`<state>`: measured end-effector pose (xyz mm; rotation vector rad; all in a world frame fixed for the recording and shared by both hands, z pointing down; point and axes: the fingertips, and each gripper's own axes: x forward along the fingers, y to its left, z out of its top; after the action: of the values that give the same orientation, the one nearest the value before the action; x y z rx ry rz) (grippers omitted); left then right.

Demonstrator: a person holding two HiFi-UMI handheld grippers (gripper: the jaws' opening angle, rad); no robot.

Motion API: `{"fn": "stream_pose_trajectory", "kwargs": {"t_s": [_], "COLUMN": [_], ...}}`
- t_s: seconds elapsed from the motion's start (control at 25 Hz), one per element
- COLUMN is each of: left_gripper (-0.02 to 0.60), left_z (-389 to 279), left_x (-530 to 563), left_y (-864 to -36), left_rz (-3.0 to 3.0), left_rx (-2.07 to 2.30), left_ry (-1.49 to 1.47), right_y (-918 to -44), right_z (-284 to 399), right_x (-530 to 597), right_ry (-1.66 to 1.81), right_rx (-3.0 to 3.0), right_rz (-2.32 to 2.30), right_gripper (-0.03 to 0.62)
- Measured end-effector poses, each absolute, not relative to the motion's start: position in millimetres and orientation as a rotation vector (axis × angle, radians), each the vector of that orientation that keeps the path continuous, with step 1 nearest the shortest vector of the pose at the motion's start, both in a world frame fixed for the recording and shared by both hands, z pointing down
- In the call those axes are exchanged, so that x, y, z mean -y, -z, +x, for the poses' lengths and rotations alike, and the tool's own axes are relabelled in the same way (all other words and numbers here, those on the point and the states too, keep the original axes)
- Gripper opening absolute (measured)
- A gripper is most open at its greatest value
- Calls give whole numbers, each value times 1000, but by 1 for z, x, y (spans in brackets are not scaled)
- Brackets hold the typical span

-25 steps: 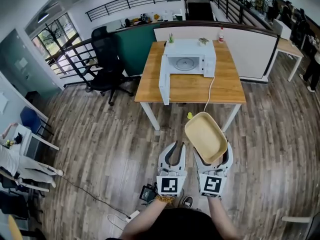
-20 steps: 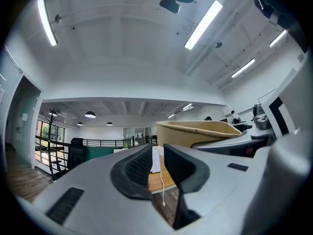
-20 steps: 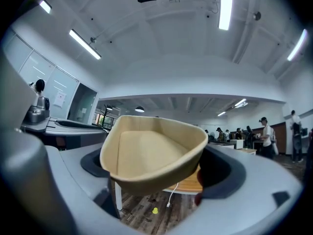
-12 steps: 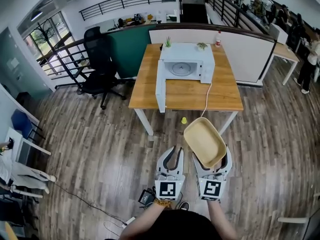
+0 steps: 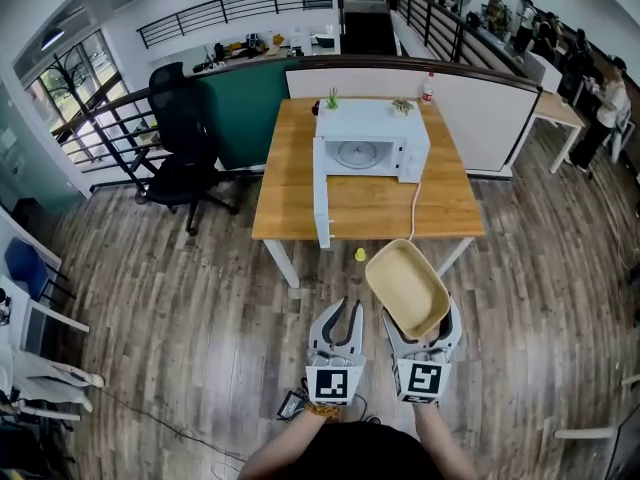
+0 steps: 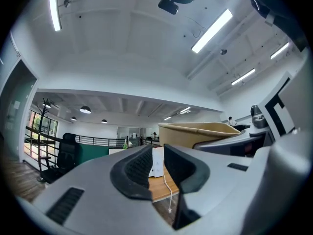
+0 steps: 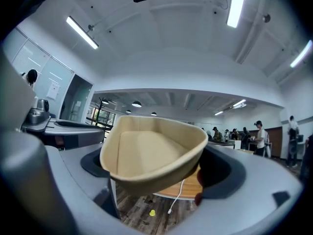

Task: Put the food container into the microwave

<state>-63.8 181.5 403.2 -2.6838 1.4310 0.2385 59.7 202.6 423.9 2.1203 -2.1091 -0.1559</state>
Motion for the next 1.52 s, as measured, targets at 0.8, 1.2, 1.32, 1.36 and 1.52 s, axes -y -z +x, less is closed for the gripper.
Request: {"fn": "stream_pose_trajectory", "kwargs": {"t_s": [0.8,1.2,1.32,1.36,1.52], "left_gripper": [77,74,74,74,74], "left_z": [-110,-64,-42,-35,-8], "left_x": [-99,-49,-37,-34,-24], "left_y": [-422,-419,-415,-415,-419], "left_rz": [-2796,-2739,-2710,-2704,-2707], "left_rx": [-1366,-1404,-1385,-1383,-1408], "left_ry": [-231,-162,-131,-115,-77], "right_y": [-435,-434,-431,-430,-431], "right_z": [10,54,75,81,106], "right_x": [-122,-67,-50,-44,-30], "right_ry": [131,128,120,123,110], "right_rx": [2035,2130,2158,2171,2212], "right_rz": [2151,2138,2149,2148,2137], "right_gripper": [538,538,538,538,538]}}
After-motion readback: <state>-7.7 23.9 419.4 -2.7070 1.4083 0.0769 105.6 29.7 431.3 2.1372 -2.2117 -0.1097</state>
